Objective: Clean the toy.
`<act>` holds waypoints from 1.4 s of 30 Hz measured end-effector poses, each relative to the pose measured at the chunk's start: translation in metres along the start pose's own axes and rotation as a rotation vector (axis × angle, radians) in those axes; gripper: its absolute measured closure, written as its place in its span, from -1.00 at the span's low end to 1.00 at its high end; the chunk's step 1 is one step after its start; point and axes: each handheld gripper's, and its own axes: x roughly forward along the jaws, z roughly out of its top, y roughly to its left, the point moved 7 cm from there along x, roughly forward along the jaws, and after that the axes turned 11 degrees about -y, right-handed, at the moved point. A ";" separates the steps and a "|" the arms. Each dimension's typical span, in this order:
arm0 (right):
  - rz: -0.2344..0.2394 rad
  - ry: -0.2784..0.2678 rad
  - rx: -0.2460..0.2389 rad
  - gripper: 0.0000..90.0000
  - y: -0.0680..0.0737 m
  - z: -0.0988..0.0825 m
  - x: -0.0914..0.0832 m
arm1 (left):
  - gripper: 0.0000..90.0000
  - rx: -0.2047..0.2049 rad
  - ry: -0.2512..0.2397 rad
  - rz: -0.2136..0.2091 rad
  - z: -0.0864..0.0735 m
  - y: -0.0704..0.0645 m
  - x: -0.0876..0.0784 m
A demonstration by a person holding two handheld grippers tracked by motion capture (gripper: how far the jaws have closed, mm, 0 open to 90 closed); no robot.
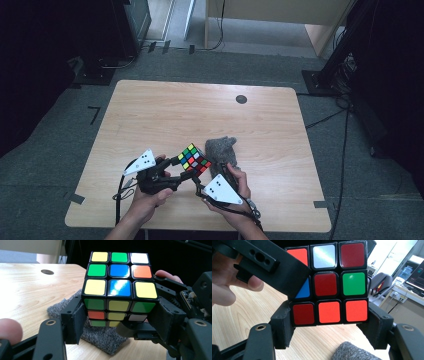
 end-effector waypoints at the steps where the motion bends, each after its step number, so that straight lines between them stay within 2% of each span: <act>1: 0.005 0.005 0.002 -0.23 0.000 0.000 0.000 | -0.28 -0.005 -0.026 -0.002 0.004 0.001 -0.002; 3: 0.008 0.033 0.029 -0.23 -0.004 -0.003 -0.001 | -0.42 -0.009 -0.063 0.011 0.011 0.004 -0.007; 4: 0.005 0.042 0.041 -0.23 -0.007 -0.005 -0.001 | -0.45 -0.001 -0.085 0.026 0.016 0.008 -0.011; 5: 0.006 0.054 0.074 -0.23 -0.011 -0.007 -0.002 | -0.49 0.011 -0.091 0.038 0.018 0.011 -0.014; 6: 0.010 0.059 0.096 -0.23 -0.015 -0.008 -0.002 | -0.51 0.044 -0.090 0.061 0.019 0.015 -0.016; 7: 0.018 0.065 0.132 -0.23 -0.019 -0.009 -0.003 | -0.53 0.099 -0.070 0.090 0.017 0.020 -0.019; 8: 0.032 0.070 0.181 -0.23 -0.024 -0.008 -0.004 | -0.55 0.120 -0.060 0.098 0.016 0.022 -0.019; 12: 0.075 0.105 0.301 -0.23 -0.032 -0.002 -0.008 | -0.58 0.219 -0.022 0.096 0.009 0.028 -0.021; 13: 0.093 0.114 0.337 -0.23 -0.033 0.000 -0.009 | -0.59 0.261 -0.010 0.101 0.006 0.028 -0.020; 15: 0.123 0.130 0.400 -0.23 -0.033 0.003 -0.011 | -0.60 0.375 0.036 0.114 -0.001 0.025 -0.018; 17: 0.144 0.140 0.431 -0.23 -0.032 0.006 -0.012 | -0.60 0.463 0.075 0.110 -0.008 0.022 -0.015; 23: 0.217 0.165 0.528 -0.23 -0.021 0.017 -0.011 | -0.60 0.594 0.093 0.106 -0.017 0.012 -0.008; 27: 0.263 0.207 0.582 -0.23 -0.012 0.020 -0.009 | -0.61 0.709 0.095 0.131 -0.019 0.008 -0.008; 31: 0.274 0.250 0.617 -0.24 -0.008 0.017 -0.007 | -0.59 0.815 0.094 0.160 -0.021 0.003 -0.006; 34: 0.287 0.262 0.665 -0.24 -0.007 0.014 -0.006 | -0.59 0.848 0.101 0.164 -0.023 0.002 -0.004; 39: 0.297 0.271 0.725 -0.24 -0.006 0.011 -0.005 | -0.53 0.867 0.097 0.152 -0.026 -0.003 -0.002; 42: 0.303 0.278 0.755 -0.24 -0.005 0.009 -0.004 | -0.32 0.887 0.089 0.137 -0.027 -0.005 -0.003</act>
